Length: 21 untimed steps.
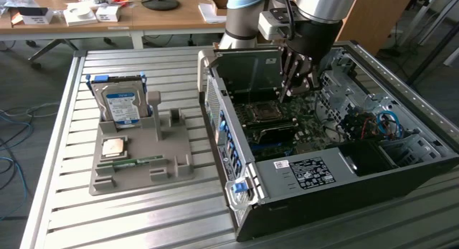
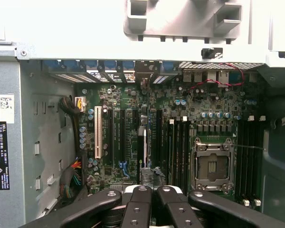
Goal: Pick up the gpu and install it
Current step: 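Press down on the gpu until it lock into place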
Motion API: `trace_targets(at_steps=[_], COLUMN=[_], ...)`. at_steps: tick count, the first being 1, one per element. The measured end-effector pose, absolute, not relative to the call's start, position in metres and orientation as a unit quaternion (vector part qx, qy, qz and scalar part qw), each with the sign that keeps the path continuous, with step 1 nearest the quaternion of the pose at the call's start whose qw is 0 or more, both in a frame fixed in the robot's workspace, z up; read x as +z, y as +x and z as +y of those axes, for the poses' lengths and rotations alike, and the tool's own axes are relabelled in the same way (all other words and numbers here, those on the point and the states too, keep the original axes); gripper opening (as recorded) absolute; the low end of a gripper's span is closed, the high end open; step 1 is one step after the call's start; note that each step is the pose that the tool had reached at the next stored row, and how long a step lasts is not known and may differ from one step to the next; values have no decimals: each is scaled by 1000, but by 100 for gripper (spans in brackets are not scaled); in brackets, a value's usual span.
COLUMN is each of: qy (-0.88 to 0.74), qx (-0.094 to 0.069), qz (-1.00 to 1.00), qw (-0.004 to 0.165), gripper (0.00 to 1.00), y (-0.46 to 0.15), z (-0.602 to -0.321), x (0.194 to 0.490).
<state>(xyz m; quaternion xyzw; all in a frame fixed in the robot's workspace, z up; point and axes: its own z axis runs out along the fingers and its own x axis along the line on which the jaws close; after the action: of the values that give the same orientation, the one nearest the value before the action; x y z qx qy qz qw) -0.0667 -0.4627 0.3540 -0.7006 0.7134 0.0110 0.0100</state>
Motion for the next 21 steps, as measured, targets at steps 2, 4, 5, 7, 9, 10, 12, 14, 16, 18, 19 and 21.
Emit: trace_targets(at_steps=[2,4,5,7,9,10,12,14,16,18,19,21], qy=[-701,-701,-701,-701,-701,-701,-701,-701,-701,-701,-701,-701], qx=[11,11,11,11,11,11,11,11,11,11,11,11], qz=[713,713,713,713,713,713,713,713,713,713,713,713], qw=[10,10,10,10,10,10,10,10,10,10,10,10], gripper=[11,11,11,11,11,11,11,11,11,11,11,11], y=[-67,-67,-67,-67,-67,-67,-67,-67,-67,-67,-67,-67], z=[-463,-463,-463,-463,-463,-463,-463,-463,-463,-463,-463,-463], x=[354,354,354,354,354,353,351,349,348,346,345,344])
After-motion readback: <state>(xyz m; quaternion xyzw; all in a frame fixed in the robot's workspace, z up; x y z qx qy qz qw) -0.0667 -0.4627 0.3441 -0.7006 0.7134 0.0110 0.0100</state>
